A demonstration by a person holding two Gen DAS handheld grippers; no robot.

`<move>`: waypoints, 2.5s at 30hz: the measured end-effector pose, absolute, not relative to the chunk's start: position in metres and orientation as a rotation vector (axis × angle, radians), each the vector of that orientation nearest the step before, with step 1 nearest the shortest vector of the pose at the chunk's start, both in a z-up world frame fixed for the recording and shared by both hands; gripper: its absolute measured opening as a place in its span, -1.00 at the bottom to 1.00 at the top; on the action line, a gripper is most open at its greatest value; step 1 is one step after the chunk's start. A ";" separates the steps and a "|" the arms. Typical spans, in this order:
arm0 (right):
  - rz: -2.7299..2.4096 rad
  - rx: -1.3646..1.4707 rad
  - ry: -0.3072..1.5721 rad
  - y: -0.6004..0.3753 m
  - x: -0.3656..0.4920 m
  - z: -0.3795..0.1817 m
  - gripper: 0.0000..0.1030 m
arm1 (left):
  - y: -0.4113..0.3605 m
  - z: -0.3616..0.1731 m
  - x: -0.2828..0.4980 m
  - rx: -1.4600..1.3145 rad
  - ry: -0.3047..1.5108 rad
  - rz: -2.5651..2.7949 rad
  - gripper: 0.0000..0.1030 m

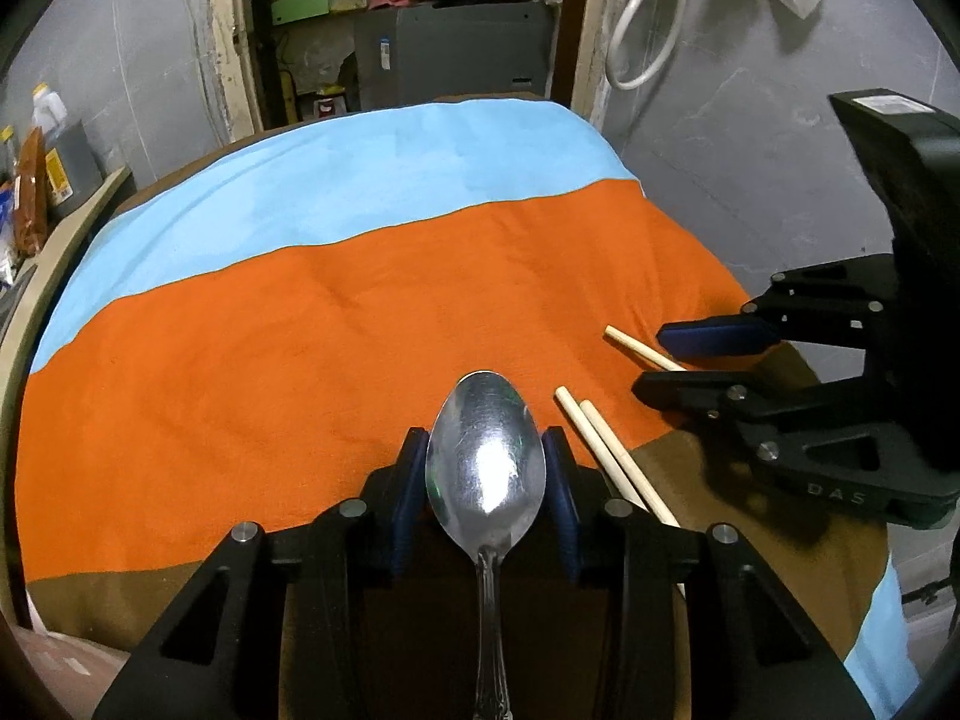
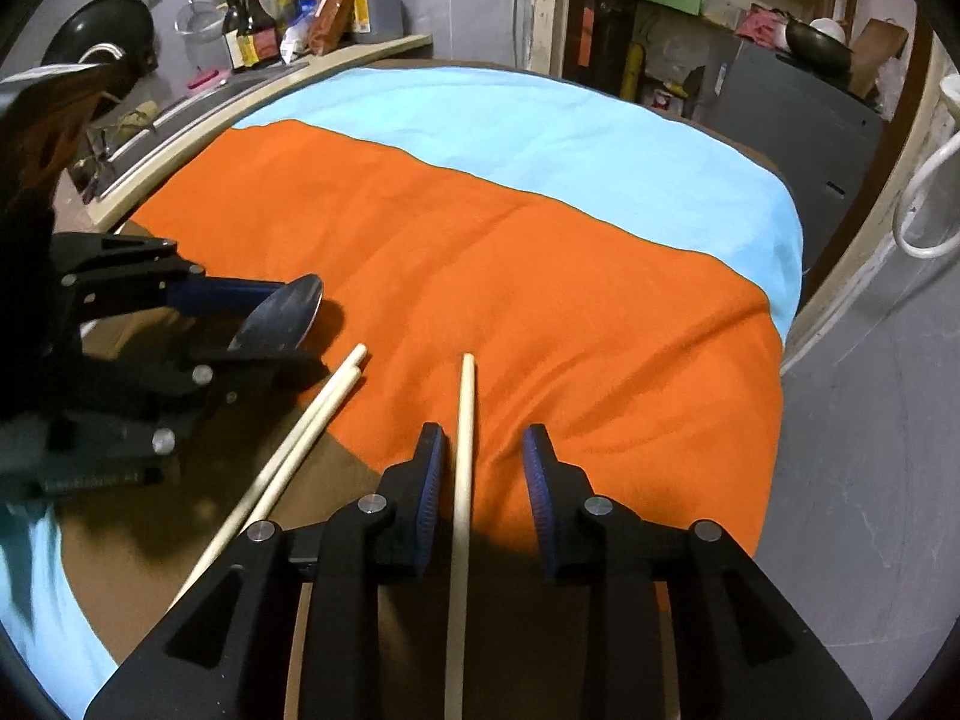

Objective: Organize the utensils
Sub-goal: 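Lift the silver spoon and chopstick and lower both into the white caddy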

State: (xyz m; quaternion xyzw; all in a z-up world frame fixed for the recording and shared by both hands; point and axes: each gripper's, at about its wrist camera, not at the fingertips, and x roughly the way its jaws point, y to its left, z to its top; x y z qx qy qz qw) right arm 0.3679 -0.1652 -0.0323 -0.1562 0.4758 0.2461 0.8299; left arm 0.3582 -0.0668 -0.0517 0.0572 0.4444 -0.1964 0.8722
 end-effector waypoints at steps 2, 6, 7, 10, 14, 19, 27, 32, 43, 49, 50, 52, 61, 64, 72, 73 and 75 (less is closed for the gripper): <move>0.528 -0.318 1.027 -0.164 0.371 -0.031 -0.79 | -0.065 -0.050 0.357 0.085 0.925 -0.411 -0.37; 0.508 -0.308 0.994 -0.164 0.364 -0.025 -0.93 | -0.058 -0.033 0.341 0.055 0.859 -0.422 -0.37; 0.507 -0.273 0.978 -0.168 0.361 -0.022 -0.94 | -0.057 -0.029 0.337 0.058 0.838 -0.423 -0.37; 0.505 -0.153 0.901 -0.184 0.347 -0.008 -0.94 | -0.051 -0.015 0.318 0.033 0.758 -0.441 -0.37; 0.489 -0.066 0.732 -0.198 0.311 0.012 -0.94 | -0.042 0.000 0.298 -0.008 0.651 -0.436 -0.37; 0.488 -0.133 0.759 -0.185 0.307 0.003 -0.94 | -0.039 0.009 0.288 -0.042 0.636 -0.428 -0.37; 0.421 -0.285 0.906 -0.166 0.345 -0.031 -0.60 | -0.034 0.008 0.288 -0.056 0.670 -0.420 -0.37; 0.425 -0.258 0.950 -0.165 0.361 -0.034 -0.61 | -0.033 0.007 0.286 -0.062 0.673 -0.423 -0.37; 0.454 0.004 0.831 -0.192 0.339 0.008 -0.94 | -0.012 0.028 0.268 -0.119 0.592 -0.435 -0.37; 0.493 0.114 0.574 -0.195 0.289 0.052 -0.95 | 0.007 0.058 0.247 -0.167 0.500 -0.426 -0.37; 0.501 0.121 0.538 -0.193 0.283 0.059 -0.95 | 0.010 0.062 0.244 -0.173 0.487 -0.424 -0.37; 0.533 0.141 0.459 -0.186 0.273 0.073 -0.95 | 0.019 0.074 0.236 -0.189 0.450 -0.418 -0.37; 0.737 0.182 0.143 -0.113 0.242 0.142 -0.95 | 0.080 0.127 0.214 -0.237 0.276 -0.309 -0.37; 0.782 0.215 0.071 -0.086 0.243 0.156 -0.95 | 0.110 0.138 0.208 -0.264 0.212 -0.233 -0.37; 0.871 0.302 -0.061 -0.033 0.244 0.170 -0.95 | 0.186 0.152 0.205 -0.314 0.116 -0.071 -0.37; 0.874 0.307 -0.070 -0.030 0.244 0.170 -0.95 | 0.193 0.152 0.206 -0.317 0.104 -0.058 -0.37; 0.867 0.314 -0.109 -0.021 0.242 0.167 -0.95 | 0.204 0.151 0.206 -0.326 0.075 -0.030 -0.37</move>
